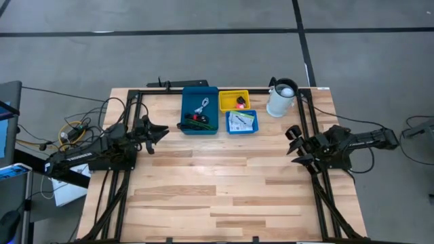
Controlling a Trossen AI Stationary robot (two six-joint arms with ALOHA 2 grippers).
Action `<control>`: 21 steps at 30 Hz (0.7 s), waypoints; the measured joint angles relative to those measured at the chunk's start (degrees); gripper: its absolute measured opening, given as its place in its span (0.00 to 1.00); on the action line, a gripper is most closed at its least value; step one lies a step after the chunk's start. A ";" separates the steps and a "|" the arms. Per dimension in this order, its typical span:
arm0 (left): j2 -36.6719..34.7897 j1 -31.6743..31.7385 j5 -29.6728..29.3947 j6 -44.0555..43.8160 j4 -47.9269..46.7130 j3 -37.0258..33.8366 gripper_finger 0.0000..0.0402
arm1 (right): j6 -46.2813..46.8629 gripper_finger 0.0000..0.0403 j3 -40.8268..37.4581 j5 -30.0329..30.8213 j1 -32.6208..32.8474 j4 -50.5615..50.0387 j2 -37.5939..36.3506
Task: Pick and place items into bin
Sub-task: Return to Home Position
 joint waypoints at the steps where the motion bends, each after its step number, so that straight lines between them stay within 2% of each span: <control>1: 0.00 0.00 0.00 0.00 0.00 0.00 0.25 | -0.01 0.30 0.00 0.01 0.00 -0.06 0.01; 21: 0.00 0.00 0.02 0.00 -0.01 0.00 0.25 | 0.01 0.30 -0.07 0.01 0.00 -0.71 0.04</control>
